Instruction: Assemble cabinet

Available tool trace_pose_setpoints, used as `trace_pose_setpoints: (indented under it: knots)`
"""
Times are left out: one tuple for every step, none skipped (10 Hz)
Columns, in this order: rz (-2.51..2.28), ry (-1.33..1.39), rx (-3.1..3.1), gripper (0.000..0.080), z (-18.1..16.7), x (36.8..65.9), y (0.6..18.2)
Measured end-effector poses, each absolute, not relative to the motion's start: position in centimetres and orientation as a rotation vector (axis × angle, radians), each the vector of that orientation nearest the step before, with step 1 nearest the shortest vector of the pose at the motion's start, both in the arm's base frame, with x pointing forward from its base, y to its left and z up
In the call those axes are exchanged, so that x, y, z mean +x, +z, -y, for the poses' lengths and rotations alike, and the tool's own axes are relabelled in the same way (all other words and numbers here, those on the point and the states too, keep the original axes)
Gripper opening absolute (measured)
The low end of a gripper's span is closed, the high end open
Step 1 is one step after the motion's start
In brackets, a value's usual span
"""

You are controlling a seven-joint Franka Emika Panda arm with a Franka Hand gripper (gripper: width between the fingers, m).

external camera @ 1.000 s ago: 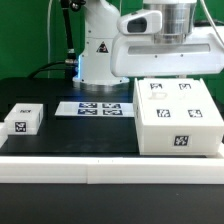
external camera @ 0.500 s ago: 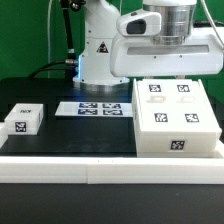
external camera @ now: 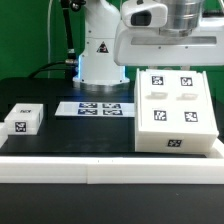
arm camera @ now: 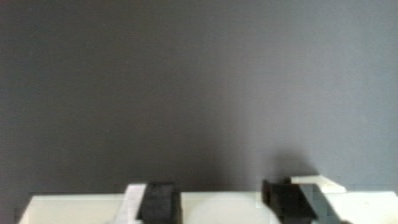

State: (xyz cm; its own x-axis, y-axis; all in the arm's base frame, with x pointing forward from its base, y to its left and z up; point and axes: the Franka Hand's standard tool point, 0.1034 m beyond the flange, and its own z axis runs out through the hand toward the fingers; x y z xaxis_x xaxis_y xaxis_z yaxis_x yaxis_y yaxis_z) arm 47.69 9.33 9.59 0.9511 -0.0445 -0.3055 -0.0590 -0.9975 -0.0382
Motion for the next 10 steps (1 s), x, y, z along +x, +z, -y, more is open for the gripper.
trace_pose_setpoints:
  knots:
    - [-0.081,0.479,-3.056,0.0218,-9.3,47.7,9.6]
    - [-0.080,0.500,-3.054,0.0218,-9.3,47.5,9.5]
    - [-0.074,0.617,-3.037,0.0218,-9.3,46.8,9.6]
    - [-0.077,0.683,-3.027,0.0218,-9.5,47.0,10.0]
    - [-0.102,0.759,-3.019,0.0218,-9.8,46.5,10.5]
    - [-0.113,0.811,-3.010,0.0218,-9.9,46.8,11.2]
    - [-0.143,0.844,-3.006,0.0218,-10.1,47.5,12.1]
    - [-0.148,0.829,-3.010,0.0218,-10.2,47.8,12.1]
    - [-0.151,0.835,-3.009,0.0218,-10.1,47.7,12.0]
    - [-0.152,0.836,-3.008,0.0218,-10.0,47.7,12.0]
